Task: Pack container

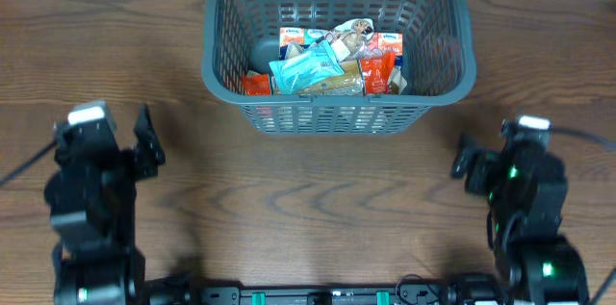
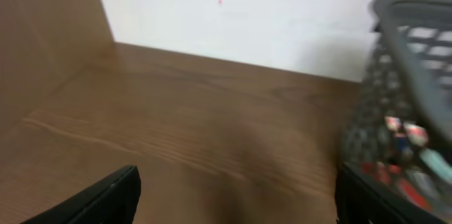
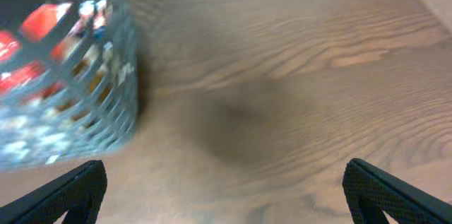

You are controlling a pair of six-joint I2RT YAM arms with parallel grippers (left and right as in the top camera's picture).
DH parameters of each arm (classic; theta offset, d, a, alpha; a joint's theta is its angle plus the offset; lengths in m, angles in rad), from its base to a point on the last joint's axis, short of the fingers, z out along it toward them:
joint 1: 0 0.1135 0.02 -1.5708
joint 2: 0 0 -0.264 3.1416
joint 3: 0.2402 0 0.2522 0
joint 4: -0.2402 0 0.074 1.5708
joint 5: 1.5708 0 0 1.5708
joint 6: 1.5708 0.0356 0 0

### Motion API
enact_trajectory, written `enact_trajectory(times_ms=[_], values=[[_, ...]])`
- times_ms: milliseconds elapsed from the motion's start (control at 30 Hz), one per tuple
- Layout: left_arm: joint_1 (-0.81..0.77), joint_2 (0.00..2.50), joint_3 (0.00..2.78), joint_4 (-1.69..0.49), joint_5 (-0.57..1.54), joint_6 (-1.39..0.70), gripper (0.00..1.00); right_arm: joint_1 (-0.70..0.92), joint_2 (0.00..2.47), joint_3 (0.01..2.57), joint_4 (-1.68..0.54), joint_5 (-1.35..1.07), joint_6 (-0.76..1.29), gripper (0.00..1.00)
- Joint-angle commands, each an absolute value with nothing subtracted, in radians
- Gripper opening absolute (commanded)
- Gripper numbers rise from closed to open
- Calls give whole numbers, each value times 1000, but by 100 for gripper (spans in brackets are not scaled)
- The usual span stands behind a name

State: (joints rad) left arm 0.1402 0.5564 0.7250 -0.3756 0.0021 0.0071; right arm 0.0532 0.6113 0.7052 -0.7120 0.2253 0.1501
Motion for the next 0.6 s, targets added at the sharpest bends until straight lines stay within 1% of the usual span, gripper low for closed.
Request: enact_trajectory(times_ms=[0, 200, 333, 567], values=[[139, 475, 721, -428, 53, -9, 81, 107, 519, 669, -740, 244, 247, 99], [139, 369, 721, -471, 53, 2, 81, 168, 469, 651, -799, 286, 294, 99], [139, 363, 722, -492, 53, 2, 81, 183, 469, 651, -819, 347, 321, 99], [139, 364, 722, -557, 53, 2, 81, 183, 469, 651, -808, 348, 321, 99]])
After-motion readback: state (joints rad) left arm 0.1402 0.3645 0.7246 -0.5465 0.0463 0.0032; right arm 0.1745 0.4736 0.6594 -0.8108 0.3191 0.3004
